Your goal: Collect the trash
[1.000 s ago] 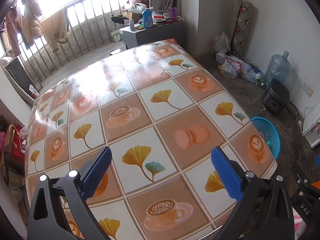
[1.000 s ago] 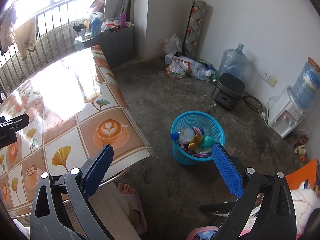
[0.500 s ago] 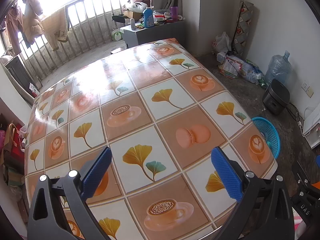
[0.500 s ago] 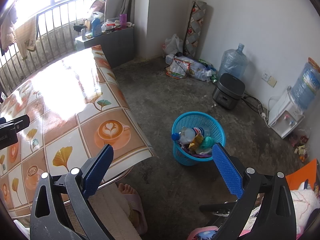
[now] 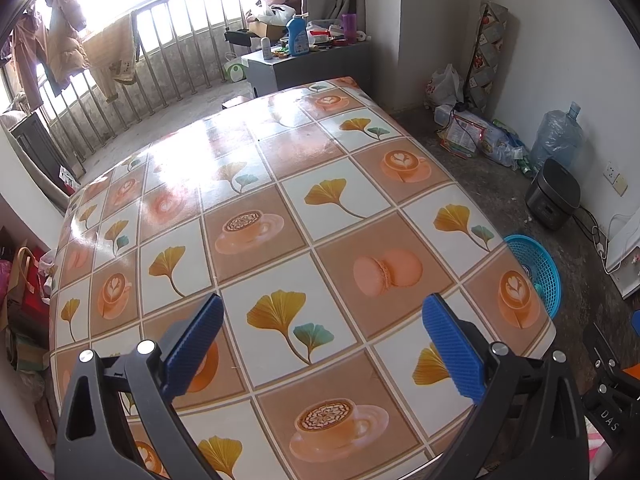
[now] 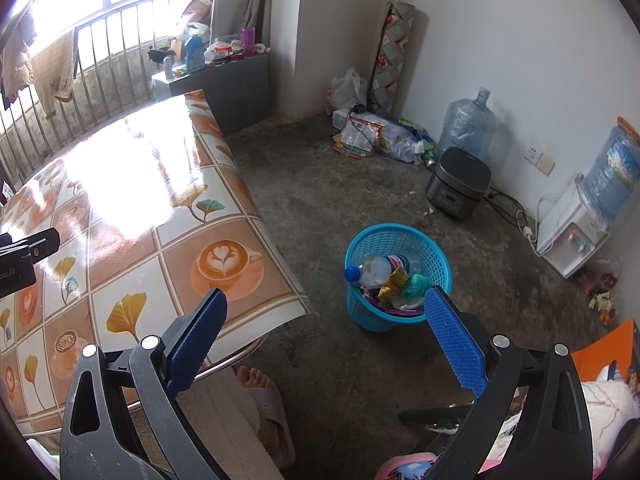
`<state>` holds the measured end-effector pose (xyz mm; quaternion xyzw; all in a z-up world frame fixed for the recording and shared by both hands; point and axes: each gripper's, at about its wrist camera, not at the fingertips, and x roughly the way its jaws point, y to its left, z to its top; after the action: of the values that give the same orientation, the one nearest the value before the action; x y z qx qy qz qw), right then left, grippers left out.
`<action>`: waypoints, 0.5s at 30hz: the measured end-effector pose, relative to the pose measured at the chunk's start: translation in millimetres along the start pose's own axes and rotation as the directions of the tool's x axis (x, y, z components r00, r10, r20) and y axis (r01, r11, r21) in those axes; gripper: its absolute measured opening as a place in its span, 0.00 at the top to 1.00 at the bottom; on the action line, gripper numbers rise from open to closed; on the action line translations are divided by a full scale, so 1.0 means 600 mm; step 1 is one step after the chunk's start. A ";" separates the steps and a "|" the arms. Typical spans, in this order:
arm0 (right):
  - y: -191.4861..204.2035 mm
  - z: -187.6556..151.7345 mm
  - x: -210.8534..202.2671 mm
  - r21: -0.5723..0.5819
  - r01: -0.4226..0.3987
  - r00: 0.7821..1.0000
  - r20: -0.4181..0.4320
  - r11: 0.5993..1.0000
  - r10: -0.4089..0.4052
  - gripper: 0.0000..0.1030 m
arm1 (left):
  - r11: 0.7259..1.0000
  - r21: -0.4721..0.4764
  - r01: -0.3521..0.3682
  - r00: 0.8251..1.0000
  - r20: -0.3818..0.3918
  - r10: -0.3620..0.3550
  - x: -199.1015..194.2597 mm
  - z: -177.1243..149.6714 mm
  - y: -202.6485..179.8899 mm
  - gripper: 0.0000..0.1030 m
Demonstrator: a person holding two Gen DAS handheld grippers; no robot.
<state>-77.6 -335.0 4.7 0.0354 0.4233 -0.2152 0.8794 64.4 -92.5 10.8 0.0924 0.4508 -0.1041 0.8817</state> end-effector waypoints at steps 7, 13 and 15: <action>0.001 -0.001 0.000 0.001 -0.001 1.000 0.000 1.000 0.001 0.08 | 1.000 0.000 0.001 1.000 0.000 -0.001 0.000 0.001 0.001 0.05; 0.002 0.001 0.000 0.000 -0.002 1.000 0.000 1.000 0.002 0.08 | 1.000 0.000 0.001 1.000 -0.001 -0.001 0.000 0.001 0.001 0.05; 0.003 0.002 0.000 -0.001 -0.002 1.000 0.000 1.000 0.002 0.08 | 1.000 -0.001 0.001 1.000 -0.001 -0.001 0.000 0.001 0.002 0.05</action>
<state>-76.0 -333.8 4.9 0.0354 0.4231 -0.2144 0.8796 65.2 -91.5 11.0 0.0918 0.4516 -0.1044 0.8813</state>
